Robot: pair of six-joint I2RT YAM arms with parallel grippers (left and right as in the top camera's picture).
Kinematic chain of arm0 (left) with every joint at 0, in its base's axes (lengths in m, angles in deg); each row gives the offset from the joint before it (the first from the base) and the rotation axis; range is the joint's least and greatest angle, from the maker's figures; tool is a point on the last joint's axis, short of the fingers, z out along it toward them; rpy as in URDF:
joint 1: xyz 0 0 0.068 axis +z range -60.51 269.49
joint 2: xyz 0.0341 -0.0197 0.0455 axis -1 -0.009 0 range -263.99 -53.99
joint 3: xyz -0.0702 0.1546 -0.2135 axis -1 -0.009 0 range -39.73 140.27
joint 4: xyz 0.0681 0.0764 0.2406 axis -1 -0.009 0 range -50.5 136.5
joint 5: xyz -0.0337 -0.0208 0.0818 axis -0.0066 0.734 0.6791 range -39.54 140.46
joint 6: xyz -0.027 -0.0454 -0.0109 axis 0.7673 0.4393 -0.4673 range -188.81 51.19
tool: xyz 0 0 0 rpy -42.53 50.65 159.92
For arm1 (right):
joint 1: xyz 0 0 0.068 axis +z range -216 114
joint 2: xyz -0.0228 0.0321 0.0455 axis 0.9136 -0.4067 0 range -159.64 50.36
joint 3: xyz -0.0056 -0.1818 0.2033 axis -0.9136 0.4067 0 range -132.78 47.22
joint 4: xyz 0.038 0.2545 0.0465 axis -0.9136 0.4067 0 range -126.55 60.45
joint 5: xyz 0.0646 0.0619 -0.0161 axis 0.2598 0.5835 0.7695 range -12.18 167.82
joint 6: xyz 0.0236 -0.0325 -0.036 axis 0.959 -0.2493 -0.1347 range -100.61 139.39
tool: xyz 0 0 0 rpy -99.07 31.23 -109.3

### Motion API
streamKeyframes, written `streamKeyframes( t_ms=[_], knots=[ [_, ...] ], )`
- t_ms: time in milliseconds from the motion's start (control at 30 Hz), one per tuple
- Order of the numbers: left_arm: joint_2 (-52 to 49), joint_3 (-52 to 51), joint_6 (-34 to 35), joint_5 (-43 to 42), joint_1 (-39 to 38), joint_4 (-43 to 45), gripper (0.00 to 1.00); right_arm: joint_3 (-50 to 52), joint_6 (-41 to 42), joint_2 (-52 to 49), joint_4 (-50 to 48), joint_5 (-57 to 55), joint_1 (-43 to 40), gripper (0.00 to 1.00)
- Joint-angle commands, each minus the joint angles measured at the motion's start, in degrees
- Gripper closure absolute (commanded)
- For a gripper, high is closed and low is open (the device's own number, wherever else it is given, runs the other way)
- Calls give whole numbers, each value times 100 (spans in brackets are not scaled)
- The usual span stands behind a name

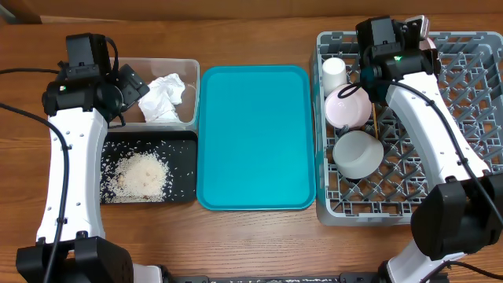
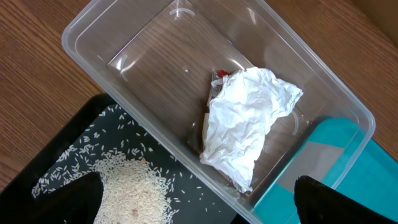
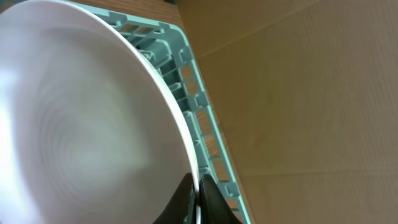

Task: Sort waste into correct bins and load items into the dishwasher
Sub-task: 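Carry the white plate right into the grey rack, then stand the plate upright at the rack's back right and release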

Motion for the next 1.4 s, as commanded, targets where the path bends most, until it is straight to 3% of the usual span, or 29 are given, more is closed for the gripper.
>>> streamKeyframes(
  t_ms=[0,467,700,800,1067,1100,1133,1367],
  knots=[
    [-17,70,72,-24,20,-13,0,13,17,-33,-42,365,-22,95],
    [-17,70,72,-24,20,-13,0,13,15,-33,-245,1659,-22,87],
    [-17,70,72,-24,20,-15,0,11,-26,-33,-496,1867,-22,50],
    [-17,70,72,-24,20,-13,0,-15,-24,-31,-520,2090,57,47],
    [-17,70,72,-24,20,-13,0,-234,-22,46,-514,5372,472,31],
    [-17,70,72,-24,20,-13,0,-234,-20,46,-544,5753,511,23],
    [-17,70,72,-24,20,-13,0,-234,-20,46,-546,6024,544,0],
    [-17,70,72,-24,20,-15,0,-225,-22,44,-544,6749,662,0]
  ],
)
